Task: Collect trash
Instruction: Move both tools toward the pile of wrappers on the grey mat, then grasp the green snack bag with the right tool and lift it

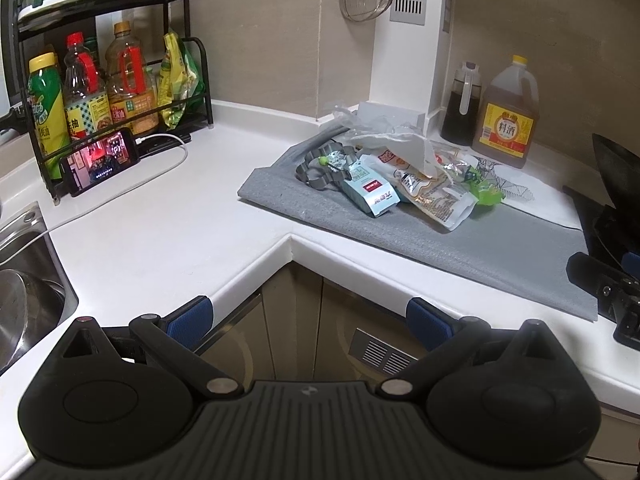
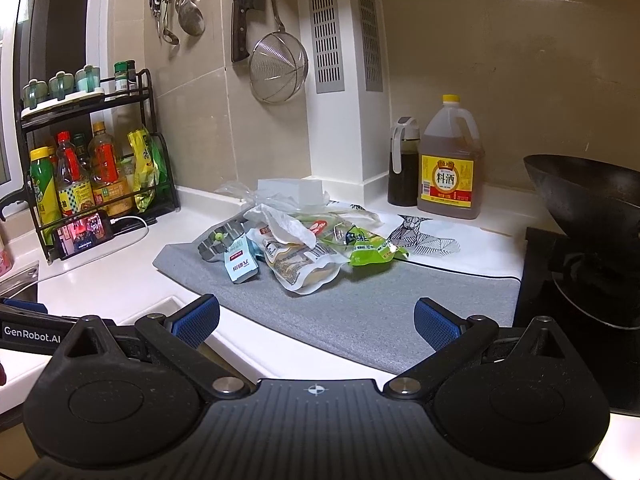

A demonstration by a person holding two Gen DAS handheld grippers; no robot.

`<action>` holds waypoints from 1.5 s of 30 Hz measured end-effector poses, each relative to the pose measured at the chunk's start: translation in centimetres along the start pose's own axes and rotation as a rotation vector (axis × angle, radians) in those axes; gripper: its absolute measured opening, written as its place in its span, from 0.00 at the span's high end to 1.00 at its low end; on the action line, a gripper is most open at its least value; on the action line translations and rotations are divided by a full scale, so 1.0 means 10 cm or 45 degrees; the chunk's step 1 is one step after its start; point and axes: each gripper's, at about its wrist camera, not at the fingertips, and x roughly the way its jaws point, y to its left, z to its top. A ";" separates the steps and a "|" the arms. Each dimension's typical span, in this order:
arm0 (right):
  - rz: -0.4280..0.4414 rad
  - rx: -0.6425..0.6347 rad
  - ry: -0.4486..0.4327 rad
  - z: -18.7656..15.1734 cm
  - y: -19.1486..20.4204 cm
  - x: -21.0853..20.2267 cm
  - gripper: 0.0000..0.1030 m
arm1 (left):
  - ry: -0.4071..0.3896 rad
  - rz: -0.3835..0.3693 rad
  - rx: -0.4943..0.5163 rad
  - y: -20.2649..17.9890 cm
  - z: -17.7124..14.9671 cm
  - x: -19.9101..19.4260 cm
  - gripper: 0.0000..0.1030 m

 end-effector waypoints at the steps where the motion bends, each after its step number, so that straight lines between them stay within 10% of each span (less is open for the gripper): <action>1: 0.001 0.003 0.002 0.00 0.00 0.01 0.00 | 0.004 0.004 0.002 0.00 0.00 0.02 0.00; 45: -0.217 0.130 0.013 0.29 -0.56 1.62 0.00 | 0.118 0.074 0.001 0.02 0.36 0.90 0.00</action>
